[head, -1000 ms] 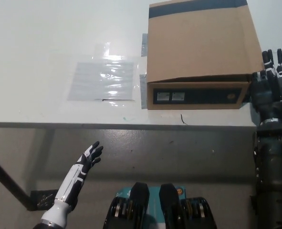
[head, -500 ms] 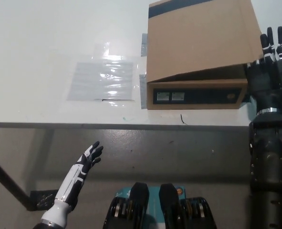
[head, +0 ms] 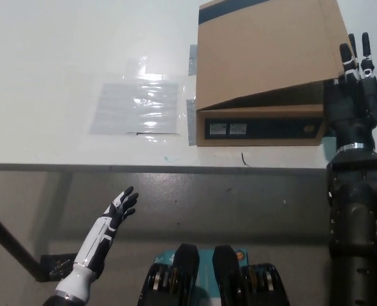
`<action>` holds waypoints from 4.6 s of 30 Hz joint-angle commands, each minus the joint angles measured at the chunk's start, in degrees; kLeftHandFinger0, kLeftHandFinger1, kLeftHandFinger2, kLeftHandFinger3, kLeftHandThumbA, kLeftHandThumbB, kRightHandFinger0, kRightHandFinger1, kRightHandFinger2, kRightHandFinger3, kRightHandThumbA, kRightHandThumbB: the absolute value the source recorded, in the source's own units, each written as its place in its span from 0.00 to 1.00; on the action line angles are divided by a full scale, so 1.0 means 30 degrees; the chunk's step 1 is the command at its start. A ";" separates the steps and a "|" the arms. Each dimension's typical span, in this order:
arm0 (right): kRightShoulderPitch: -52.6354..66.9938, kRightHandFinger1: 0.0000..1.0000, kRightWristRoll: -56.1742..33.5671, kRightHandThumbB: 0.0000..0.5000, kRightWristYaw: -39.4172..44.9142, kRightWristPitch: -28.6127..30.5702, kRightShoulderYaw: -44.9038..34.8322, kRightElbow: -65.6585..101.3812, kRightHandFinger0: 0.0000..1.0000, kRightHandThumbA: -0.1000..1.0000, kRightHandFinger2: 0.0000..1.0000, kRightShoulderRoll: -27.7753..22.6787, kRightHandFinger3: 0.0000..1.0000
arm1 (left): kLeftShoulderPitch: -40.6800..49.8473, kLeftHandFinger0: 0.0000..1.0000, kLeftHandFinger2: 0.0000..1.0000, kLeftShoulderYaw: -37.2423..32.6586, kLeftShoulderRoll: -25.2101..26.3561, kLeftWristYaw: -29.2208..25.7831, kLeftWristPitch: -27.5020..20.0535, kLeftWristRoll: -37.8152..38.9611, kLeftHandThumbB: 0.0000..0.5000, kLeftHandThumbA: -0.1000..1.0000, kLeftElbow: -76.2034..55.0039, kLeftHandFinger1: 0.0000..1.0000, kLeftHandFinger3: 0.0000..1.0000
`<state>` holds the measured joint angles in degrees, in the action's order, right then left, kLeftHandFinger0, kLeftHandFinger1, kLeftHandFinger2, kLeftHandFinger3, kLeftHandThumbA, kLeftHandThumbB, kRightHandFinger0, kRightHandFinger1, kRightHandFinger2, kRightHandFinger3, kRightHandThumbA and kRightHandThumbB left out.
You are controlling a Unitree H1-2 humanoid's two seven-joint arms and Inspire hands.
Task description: A small storage box is placed at the center of the table and the robot uses its right hand to slide under its lid and push it upwards to open it
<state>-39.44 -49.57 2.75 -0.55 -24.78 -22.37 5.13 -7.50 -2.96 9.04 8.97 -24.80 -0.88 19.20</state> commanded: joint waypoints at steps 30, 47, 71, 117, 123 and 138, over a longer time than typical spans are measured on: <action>-0.2453 1.00 0.5487 0.58 0.0325 0.1647 0.5349 -0.2192 1.00 1.00 1.00 0.3447 1.00 | -0.0715 1.00 1.00 -0.0109 0.0370 0.0388 -0.0470 0.0133 1.00 1.00 -0.0627 1.00 1.00; -0.3571 1.00 1.1527 0.58 0.1105 0.4287 1.0716 -0.8847 1.00 1.00 1.00 0.2652 1.00 | -0.0912 1.00 1.00 -0.0262 0.0343 0.0684 -0.0333 0.0264 1.00 1.00 -0.0588 1.00 1.00; -0.4122 1.00 0.9007 0.71 0.1093 -0.1844 1.0014 0.6476 1.00 1.00 1.00 0.2556 1.00 | -0.1024 1.00 1.00 -0.0201 0.0310 0.0953 -0.0418 0.0326 1.00 1.00 -0.0318 1.00 1.00; 1.6980 1.00 1.6394 0.62 0.0462 0.9159 0.8551 1.1250 1.00 1.00 1.00 -0.3178 1.00 | -0.0665 1.00 1.00 0.0019 0.0141 0.0577 -0.0707 0.0204 1.00 1.00 0.0368 1.00 1.00; 1.5989 1.00 1.6025 0.66 0.0272 0.9159 0.8273 0.8045 1.00 1.00 1.00 -0.2947 1.00 | -0.0757 1.00 1.00 0.0117 0.0158 0.0527 -0.0708 0.0233 1.00 1.00 0.0324 1.00 1.00; 1.5572 1.00 1.5905 0.74 0.0591 0.9159 0.8032 0.7046 1.00 1.00 1.00 -0.2966 1.00 | -0.0702 1.00 1.00 0.0215 0.0080 0.0523 -0.0709 0.0269 1.00 1.00 0.0486 1.00 1.00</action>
<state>8.50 -2.63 5.04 22.37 0.14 -1.71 -4.06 -8.73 -2.80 9.11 10.93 -24.79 -0.95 21.87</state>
